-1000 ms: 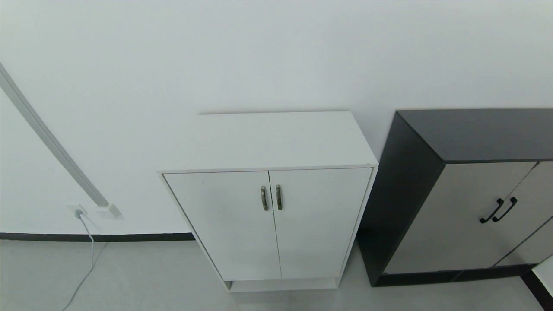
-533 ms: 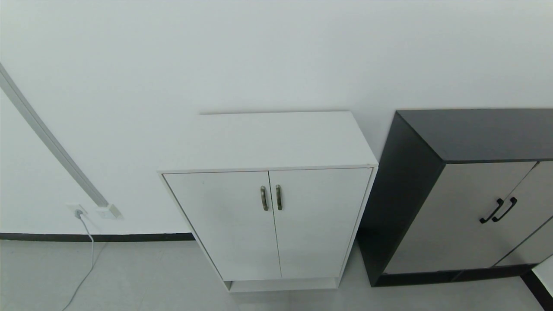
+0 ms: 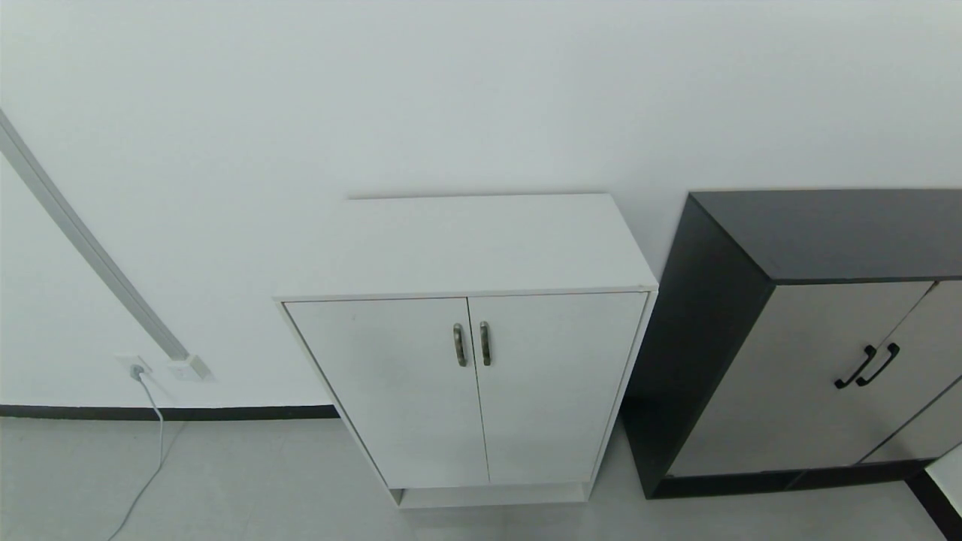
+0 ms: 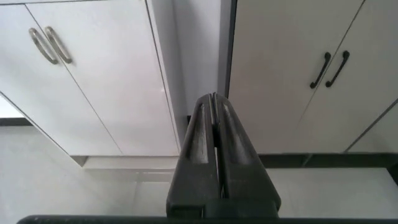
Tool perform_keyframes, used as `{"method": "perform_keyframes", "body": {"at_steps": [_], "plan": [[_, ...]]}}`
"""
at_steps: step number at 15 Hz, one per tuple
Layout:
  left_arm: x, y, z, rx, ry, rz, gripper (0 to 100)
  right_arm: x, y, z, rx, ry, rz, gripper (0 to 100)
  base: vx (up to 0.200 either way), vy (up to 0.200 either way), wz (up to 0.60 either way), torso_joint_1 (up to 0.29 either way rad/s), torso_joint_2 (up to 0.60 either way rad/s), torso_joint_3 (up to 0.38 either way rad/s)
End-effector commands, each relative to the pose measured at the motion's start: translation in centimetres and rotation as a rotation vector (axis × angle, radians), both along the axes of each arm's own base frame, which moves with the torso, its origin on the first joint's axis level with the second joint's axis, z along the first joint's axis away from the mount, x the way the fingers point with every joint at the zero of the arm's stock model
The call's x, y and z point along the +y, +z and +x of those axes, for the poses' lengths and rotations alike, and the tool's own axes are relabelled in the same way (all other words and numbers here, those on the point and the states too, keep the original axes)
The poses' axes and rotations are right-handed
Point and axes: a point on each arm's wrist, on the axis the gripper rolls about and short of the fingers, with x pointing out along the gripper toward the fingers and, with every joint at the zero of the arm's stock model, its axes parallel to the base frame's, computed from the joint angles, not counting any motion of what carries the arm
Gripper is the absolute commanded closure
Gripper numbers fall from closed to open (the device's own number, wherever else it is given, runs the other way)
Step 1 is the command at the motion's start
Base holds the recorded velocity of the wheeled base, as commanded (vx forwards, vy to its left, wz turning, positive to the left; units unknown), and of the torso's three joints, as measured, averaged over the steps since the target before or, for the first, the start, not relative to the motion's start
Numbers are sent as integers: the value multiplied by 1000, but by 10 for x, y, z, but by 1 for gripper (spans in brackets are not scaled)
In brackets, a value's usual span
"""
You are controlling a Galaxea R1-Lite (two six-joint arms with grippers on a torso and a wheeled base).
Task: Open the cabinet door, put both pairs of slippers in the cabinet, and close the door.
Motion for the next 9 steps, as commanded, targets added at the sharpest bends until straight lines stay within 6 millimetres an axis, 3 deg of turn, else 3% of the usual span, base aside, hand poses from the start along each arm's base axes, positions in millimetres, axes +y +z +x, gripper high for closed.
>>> {"method": "perform_keyframes", "body": {"at_steps": [1,4,9], "plan": [[0,0,0,1,0,0,100,0,0,-1,-11,-10,3,100,0,0,0,0,0,0],[0,0,0,1,0,0,100,1,0,-1,-18,38,-93,100,0,0,0,0,0,0],[0,0,0,1,3,3,100,0,0,-1,-10,-4,-1,100,0,0,0,0,0,0]]}}
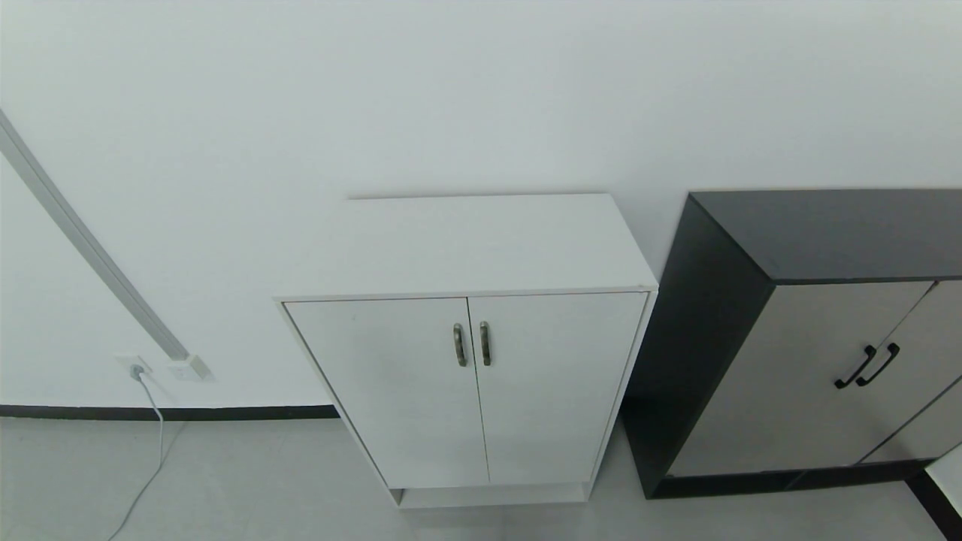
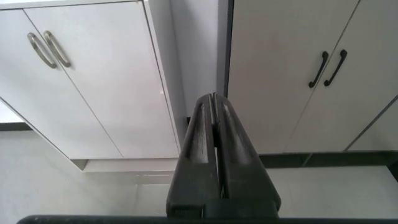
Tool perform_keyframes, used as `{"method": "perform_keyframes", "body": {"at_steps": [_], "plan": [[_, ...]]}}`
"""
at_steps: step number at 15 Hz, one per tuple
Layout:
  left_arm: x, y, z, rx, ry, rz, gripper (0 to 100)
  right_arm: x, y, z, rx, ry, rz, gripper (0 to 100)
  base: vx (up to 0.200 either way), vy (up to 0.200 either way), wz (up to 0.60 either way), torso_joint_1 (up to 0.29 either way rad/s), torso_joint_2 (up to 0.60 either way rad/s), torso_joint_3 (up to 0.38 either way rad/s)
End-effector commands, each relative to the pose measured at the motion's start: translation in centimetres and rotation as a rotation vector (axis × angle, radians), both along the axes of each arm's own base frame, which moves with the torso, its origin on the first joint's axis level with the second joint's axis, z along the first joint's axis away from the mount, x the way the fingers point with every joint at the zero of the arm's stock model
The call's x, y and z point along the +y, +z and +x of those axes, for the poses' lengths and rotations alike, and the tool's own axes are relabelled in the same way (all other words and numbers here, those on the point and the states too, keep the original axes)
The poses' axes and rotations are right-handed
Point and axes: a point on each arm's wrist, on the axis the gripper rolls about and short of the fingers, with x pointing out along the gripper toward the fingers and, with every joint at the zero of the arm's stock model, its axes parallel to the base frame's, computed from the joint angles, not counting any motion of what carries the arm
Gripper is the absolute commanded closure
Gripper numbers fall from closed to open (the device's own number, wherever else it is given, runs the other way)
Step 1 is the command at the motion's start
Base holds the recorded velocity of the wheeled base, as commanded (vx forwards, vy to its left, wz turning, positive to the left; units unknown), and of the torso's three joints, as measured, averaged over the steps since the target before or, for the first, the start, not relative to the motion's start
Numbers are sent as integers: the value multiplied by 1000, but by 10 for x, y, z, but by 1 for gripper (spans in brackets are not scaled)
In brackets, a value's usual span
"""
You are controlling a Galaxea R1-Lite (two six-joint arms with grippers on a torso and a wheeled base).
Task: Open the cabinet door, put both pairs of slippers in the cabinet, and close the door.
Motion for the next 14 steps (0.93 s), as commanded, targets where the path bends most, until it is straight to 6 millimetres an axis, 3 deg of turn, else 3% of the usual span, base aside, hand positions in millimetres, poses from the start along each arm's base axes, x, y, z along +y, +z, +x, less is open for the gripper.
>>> {"method": "perform_keyframes", "body": {"at_steps": [1,14], "plan": [[0,0,0,1,1,0,100,0,0,0,3,0,0,100,0,0,0,0,0,0],[0,0,0,0,1,0,100,0,0,0,2,2,-10,100,0,0,0,0,0,0]]}}
